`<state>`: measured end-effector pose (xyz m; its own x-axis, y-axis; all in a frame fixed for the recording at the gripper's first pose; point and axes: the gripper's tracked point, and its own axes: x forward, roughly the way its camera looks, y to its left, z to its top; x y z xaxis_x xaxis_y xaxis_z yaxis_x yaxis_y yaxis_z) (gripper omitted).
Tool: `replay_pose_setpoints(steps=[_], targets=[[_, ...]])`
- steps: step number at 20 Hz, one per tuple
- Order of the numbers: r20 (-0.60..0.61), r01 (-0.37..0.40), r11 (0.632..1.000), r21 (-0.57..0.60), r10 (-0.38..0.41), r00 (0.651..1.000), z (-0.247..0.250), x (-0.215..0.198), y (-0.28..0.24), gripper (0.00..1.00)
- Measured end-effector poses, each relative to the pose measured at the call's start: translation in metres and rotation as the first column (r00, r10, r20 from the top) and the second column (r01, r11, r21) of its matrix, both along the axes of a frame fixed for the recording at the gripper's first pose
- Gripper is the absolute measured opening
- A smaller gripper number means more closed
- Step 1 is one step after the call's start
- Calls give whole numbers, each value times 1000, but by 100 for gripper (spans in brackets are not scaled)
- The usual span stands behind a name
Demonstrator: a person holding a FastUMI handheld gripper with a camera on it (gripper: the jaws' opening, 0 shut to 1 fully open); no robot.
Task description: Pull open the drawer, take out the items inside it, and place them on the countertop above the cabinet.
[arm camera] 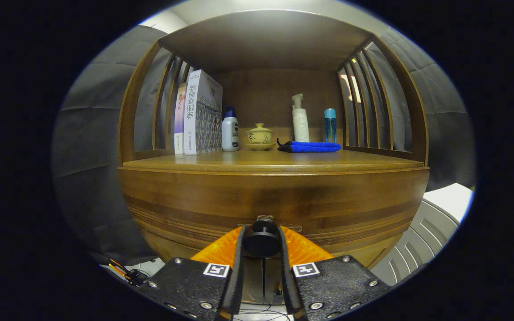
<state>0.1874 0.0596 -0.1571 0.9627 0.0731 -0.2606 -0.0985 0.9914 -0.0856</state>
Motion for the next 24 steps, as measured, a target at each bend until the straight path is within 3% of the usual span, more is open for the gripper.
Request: replay_pose_setpoints(steps=[2,24], targets=[[-12,21,1000,7,-21,1000,-1,-4,0,34],[-56,-2,998,58,6,998,8,-133,-3,34]])
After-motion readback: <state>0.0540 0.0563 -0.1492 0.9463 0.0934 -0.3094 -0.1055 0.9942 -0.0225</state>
